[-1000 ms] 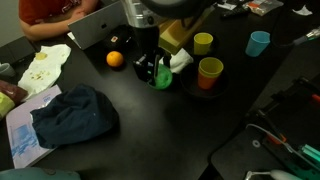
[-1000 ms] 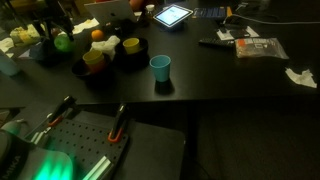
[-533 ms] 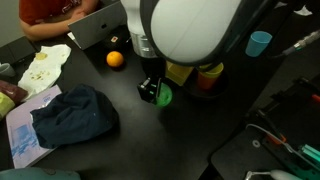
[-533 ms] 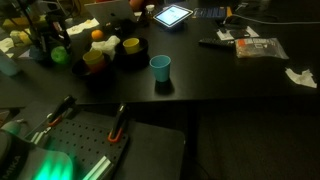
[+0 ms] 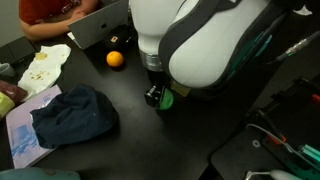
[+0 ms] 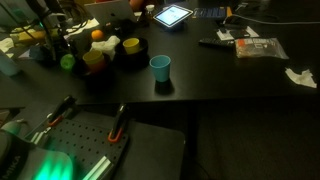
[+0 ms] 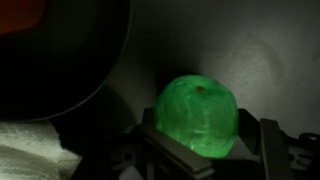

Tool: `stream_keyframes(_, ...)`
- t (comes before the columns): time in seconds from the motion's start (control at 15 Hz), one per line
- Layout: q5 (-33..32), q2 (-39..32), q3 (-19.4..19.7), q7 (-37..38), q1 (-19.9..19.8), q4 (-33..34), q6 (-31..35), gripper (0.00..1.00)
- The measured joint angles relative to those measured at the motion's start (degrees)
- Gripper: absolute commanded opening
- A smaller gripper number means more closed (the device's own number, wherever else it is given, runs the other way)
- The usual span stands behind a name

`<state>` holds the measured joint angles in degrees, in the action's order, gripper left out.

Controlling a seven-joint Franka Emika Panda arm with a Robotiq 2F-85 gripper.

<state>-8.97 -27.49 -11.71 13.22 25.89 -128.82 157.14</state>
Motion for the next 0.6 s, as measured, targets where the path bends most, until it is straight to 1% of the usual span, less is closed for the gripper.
stream_keyframes(0.07, 1.2, 0.0, -0.5, -0.3, -0.2, 0.1, -0.2, 1.00)
stream_keyframes(0.2, 3.5, 0.2, -2.2, -1.1, -1.1, 0.7, -0.8, 1.00)
stream_keyframes(0.33, 4.7, 1.2, -2.8, -1.2, -1.4, 2.1, -3.6, 1.00)
stream_keyframes(0.47, 4.8, 2.8, -2.5, -1.2, -1.5, 4.0, -6.4, 1.00)
stream_keyframes(0.6, 3.0, 4.6, -0.9, -0.7, -1.4, 5.8, -7.3, 1.00)
